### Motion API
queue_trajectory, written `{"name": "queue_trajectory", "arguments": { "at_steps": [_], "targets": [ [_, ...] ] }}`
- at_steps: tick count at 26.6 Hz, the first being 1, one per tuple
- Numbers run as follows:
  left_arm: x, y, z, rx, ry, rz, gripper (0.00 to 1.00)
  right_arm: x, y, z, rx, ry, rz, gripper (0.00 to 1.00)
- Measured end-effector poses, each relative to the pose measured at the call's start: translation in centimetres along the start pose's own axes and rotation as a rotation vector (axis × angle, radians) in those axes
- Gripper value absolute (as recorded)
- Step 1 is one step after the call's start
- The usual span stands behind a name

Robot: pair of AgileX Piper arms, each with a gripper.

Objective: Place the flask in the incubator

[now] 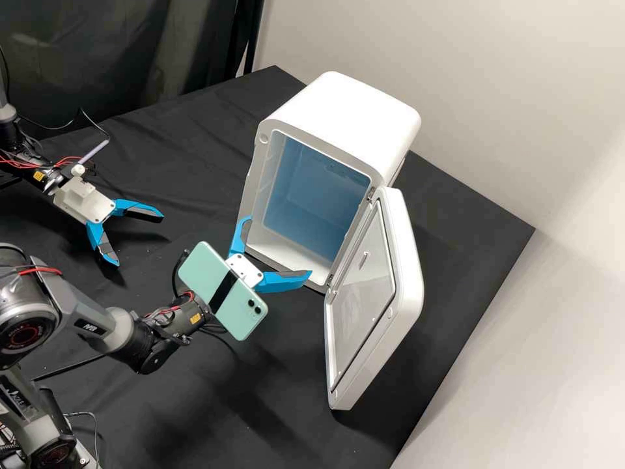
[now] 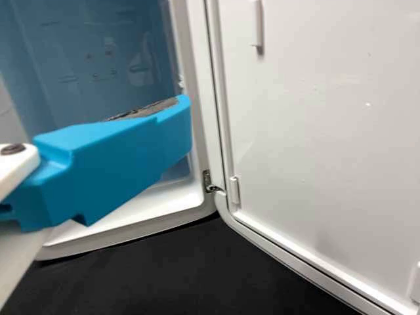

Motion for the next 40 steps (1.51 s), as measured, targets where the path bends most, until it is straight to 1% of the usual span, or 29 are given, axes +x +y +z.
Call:
{"name": "queue_trajectory", "arguments": {
  "at_steps": [1, 2, 3, 6, 8, 10, 13, 17, 18, 21, 22, 25, 30, 32, 35, 40],
  "targets": [
    [0.0, 0.01, 0.0, -0.001, 0.002, 0.000, 1.00, -0.3, 0.1, -0.1, -0.004, 0.009, 0.003, 1.00],
    [0.0, 0.01, -0.1, -0.001, 0.002, 0.001, 1.00, -0.7, -0.1, 0.0, -0.013, 0.018, -0.008, 1.00],
    [0.0, 0.01, -0.1, -0.001, 0.002, 0.001, 1.00, -1.0, -0.1, 0.0, -0.018, 0.027, -0.011, 1.00],
    [0.0, 0.01, -0.1, -0.001, 0.002, 0.001, 1.00, -2.1, -0.2, 0.1, -0.045, 0.037, -0.037, 1.00],
    [0.0, 0.04, -0.1, 0.000, 0.002, 0.002, 1.00, -2.8, -0.1, -0.1, -0.062, 0.047, -0.043, 1.00],
    [-0.1, 0.15, 0.0, 0.001, 0.002, 0.007, 1.00, -3.3, 0.0, -0.4, -0.071, 0.059, -0.037, 1.00],
    [-0.1, 0.29, 0.0, 0.002, 0.001, 0.013, 1.00, -3.9, 0.1, -1.0, -0.097, 0.092, -0.031, 1.00],
    [-0.1, 0.36, 0.0, 0.002, 0.002, 0.016, 1.00, -4.3, 0.4, -1.7, -0.108, 0.127, -0.008, 1.00],
    [-0.1, 0.36, 0.0, 0.002, 0.002, 0.016, 1.00, -4.4, 0.4, -1.8, -0.114, 0.135, -0.007, 1.00],
    [-0.1, 0.36, 0.0, 0.002, 0.002, 0.016, 1.00, -4.7, 0.7, -1.9, -0.131, 0.145, 0.001, 1.00],
    [-0.1, 0.36, 0.0, 0.002, 0.002, 0.016, 1.00, -4.9, 0.8, -1.9, -0.134, 0.143, 0.008, 1.00],
    [-0.1, 0.36, 0.0, 0.002, 0.002, 0.016, 1.00, -5.3, 0.7, -1.6, -0.144, 0.132, 0.005, 1.00],
    [-0.1, 0.36, 0.0, 0.002, 0.002, 0.016, 1.00, -5.9, 0.4, -1.1, -0.156, 0.116, -0.029, 1.00],
    [-0.1, 0.36, 0.0, 0.002, 0.002, 0.016, 1.00, -6.3, 0.1, -0.8, -0.168, 0.106, -0.047, 1.00],
    [-0.1, 0.36, 0.0, 0.002, 0.002, 0.016, 1.00, -6.8, 0.0, -0.3, -0.175, 0.084, -0.057, 1.00],
    [-0.1, 0.36, 0.0, 0.002, 0.002, 0.016, 1.00, -7.0, 0.4, 0.2, -0.195, 0.059, -0.051, 1.00]
  ]
}}
